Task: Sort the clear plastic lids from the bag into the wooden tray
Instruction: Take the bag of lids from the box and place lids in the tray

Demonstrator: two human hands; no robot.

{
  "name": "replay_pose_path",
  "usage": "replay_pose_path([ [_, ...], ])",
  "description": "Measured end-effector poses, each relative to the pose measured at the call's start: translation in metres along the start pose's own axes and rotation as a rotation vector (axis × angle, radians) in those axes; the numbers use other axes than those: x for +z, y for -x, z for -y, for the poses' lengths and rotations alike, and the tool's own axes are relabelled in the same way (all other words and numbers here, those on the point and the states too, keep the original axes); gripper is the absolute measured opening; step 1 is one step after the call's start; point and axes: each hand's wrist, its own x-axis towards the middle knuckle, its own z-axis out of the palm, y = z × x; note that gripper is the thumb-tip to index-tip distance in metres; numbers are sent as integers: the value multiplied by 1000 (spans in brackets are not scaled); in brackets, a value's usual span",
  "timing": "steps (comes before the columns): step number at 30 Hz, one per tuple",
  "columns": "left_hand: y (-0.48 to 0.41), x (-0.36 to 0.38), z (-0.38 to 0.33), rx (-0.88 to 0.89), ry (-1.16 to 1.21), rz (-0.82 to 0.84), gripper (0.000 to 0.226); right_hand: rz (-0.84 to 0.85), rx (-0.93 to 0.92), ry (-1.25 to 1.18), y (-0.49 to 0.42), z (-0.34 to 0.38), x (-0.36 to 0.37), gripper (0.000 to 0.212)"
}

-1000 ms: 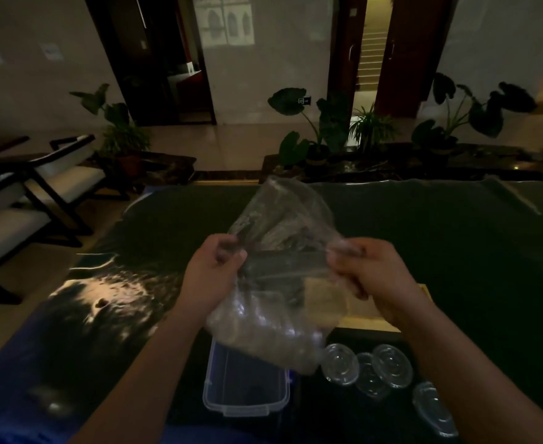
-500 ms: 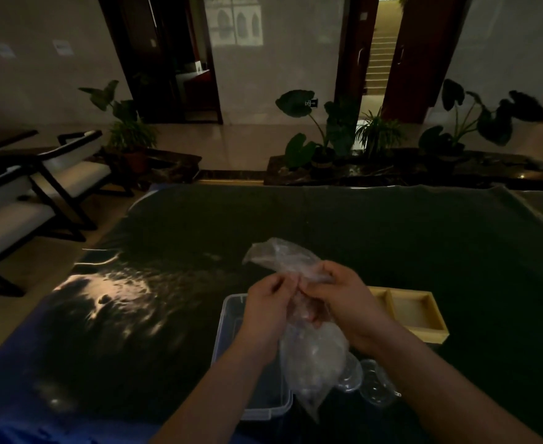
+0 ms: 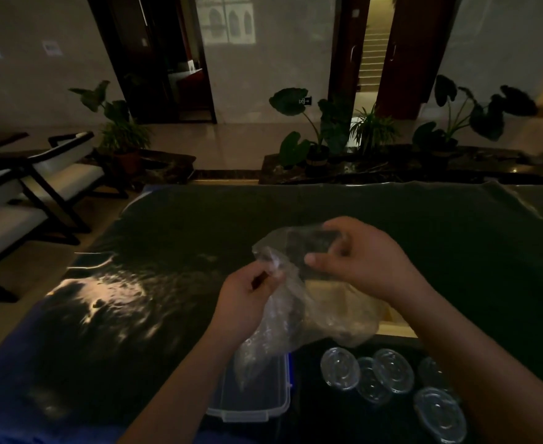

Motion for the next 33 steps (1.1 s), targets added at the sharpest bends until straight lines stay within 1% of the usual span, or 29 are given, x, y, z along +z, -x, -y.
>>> replay_pose_path([
  [1,0,-1,1,-1,-54,-2,17,-42,-32,69,-11,4,0,27],
  [2,-1,-4,2,-14,-108,-33,15,-81,-30,91,-22,8,-4,18],
  [5,-1,-21,6,-70,-153,-184,24,-179,39,138,-50,2,-22,9],
  [7,0,-30,8,-93,-117,-238,27,-134,53,146,-56,-1,-29,6],
  [8,0,-32,9,-106,-99,-257,26,-97,36,114,-56,-1,-29,13],
  [10,0,-31,11,-149,-67,-291,23,-51,1,-26,-47,4,-28,41],
  [11,0,-31,12,-173,-44,-307,22,-72,-29,-62,-38,7,-26,52],
  [12,1,-30,13,-190,-7,-317,22,-157,-97,-20,-27,7,-26,59],
  [14,3,-29,14,-193,46,-315,22,-355,-299,187,3,7,-19,68],
  [15,4,-30,15,-185,51,-310,22,-379,-406,255,17,11,-12,72],
  [17,5,-31,16,-176,46,-299,22,-257,-526,402,28,18,5,79],
  [18,5,-32,16,-179,56,-301,22,-153,-526,493,27,21,16,79],
  [19,4,-33,16,-181,78,-318,23,-46,-474,558,23,24,25,73],
  [20,4,-34,16,-185,113,-347,25,34,-421,591,19,25,31,60],
  [21,4,-35,17,-199,156,-386,27,65,-418,605,15,23,35,43],
  [23,4,-37,17,-244,247,-486,33,58,-456,617,14,16,30,14],
  [24,4,-37,17,-261,296,-550,38,-8,-478,603,15,11,26,7],
  [26,1,-40,17,-297,391,-668,44,-103,-503,577,19,4,18,10],
  [27,-1,-41,17,-316,414,-688,42,-98,-514,553,19,3,17,7],
  [28,-2,-41,17,-339,418,-678,37,-86,-505,500,17,6,16,7],
  [30,3,-39,22,-417,394,-624,29,-101,-446,375,5,12,17,14],
  [33,20,-28,40,-574,368,-527,24,-140,-442,361,-12,24,17,23],
])
